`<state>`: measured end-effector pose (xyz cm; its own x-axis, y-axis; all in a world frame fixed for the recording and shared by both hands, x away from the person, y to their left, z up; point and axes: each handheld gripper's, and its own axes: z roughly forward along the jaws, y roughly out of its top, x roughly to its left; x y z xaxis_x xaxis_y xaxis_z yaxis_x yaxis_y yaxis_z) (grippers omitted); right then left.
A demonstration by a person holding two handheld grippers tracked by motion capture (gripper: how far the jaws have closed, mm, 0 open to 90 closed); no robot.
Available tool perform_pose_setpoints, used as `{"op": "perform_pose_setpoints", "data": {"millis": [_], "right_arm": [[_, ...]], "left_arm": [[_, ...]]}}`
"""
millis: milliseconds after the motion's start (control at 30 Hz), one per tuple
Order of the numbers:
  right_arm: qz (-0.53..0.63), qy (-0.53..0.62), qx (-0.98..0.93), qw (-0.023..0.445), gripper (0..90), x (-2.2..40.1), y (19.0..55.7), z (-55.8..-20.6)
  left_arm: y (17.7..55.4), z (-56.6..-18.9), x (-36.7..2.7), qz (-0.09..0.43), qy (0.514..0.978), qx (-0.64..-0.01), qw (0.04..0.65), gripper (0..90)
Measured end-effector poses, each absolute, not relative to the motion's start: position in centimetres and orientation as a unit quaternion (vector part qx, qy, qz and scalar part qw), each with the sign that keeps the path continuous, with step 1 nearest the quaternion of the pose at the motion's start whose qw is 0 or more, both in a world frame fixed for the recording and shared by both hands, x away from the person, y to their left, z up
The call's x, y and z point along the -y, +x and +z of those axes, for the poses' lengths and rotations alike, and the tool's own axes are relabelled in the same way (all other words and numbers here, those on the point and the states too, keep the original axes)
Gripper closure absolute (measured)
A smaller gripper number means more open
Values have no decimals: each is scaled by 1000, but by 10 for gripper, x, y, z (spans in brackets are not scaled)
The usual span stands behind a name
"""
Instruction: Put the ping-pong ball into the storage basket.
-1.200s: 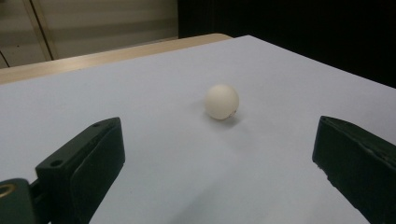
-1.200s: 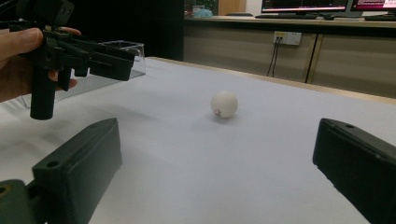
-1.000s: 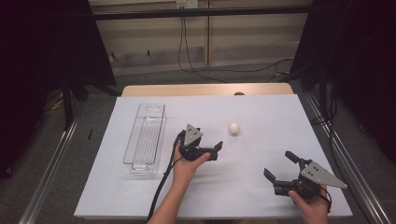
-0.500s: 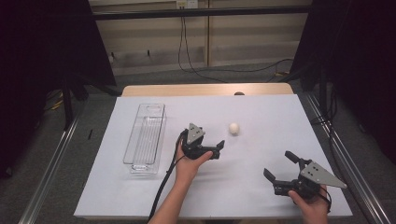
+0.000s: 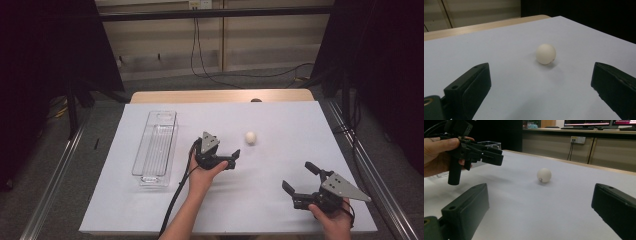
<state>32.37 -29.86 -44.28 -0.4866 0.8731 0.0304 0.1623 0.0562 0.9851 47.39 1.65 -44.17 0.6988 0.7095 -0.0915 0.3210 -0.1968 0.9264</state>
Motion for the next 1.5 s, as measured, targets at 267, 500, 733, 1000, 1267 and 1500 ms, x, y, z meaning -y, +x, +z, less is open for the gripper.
{"op": "perform_pose_setpoints", "data": {"millis": [267,500,733,1000,1267,1500], "right_arm": [[561,396,-655,316,7,299,324,-443],[563,395,-653,317,7,299,324,-443],[563,392,-656,316,7,299,324,-443],[563,392,-656,316,7,299,324,-443],[563,392,-657,314,7,299,324,-443],[563,393,-657,313,8,299,324,-443]], "left_arm": [[474,-441,-15,180,747,-346,538,30],[477,-435,-10,178,754,-340,532,26],[480,-434,-6,178,752,-342,535,26],[482,-434,-5,176,749,-347,537,28],[483,-434,-3,176,754,-343,532,30],[487,-428,5,171,755,-337,536,27]]}}
